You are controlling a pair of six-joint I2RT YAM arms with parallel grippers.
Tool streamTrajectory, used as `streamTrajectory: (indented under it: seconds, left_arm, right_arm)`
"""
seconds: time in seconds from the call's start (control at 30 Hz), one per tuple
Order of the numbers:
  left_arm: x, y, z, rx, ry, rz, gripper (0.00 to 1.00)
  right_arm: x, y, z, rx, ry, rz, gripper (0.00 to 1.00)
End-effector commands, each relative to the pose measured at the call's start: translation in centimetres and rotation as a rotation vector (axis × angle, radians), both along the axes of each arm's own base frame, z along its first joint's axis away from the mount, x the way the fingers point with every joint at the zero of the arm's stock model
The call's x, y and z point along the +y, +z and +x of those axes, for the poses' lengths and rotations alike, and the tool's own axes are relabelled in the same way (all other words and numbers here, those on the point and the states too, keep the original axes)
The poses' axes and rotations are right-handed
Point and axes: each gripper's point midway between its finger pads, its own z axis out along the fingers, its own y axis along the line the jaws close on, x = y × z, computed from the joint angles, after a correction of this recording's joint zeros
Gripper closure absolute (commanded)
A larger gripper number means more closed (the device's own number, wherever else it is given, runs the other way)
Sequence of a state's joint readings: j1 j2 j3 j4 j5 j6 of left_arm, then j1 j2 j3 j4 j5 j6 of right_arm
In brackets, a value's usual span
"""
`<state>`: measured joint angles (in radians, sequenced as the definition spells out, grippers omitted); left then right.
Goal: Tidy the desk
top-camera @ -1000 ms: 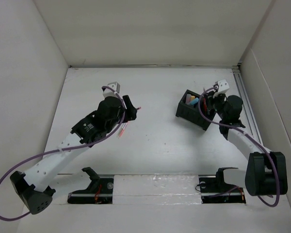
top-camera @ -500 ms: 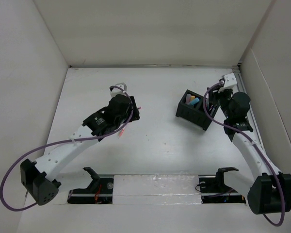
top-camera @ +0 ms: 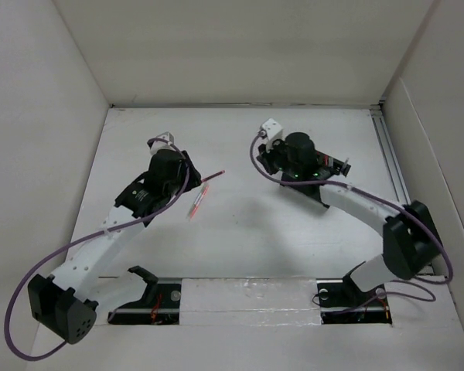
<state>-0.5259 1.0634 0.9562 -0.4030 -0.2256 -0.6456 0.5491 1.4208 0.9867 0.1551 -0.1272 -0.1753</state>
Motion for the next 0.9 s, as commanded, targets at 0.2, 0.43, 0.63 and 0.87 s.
streamTrajectory:
  seconds: [0.2,0.43,0.63,0.87]
  left_arm:
    - [0.1,3.6,-3.3,-0.078,-0.035,-0.149,0.51]
    - [1.4,6.5,-4.3,-0.16,-0.049,-0.127,0.45]
    - [0.9,8.7,-5.3,-0.222,-0.132,-0.138,0.43]
    - [0.7,10.4,-6.7,-0.288,-0.2,-0.096,0.42]
  right_arm:
    - [9.9,-9.3,1.9,0.348,-0.06,0.009,0.46]
    - [12.8,-13.2,1.4,0.584,-0.303,0.146,0.43]
    - [15.9,-14.9,0.8,0.743,-0.434,0.265,0.44]
    - [17.2,-16.4,1.6,0.765,-0.57,0.303,0.42]
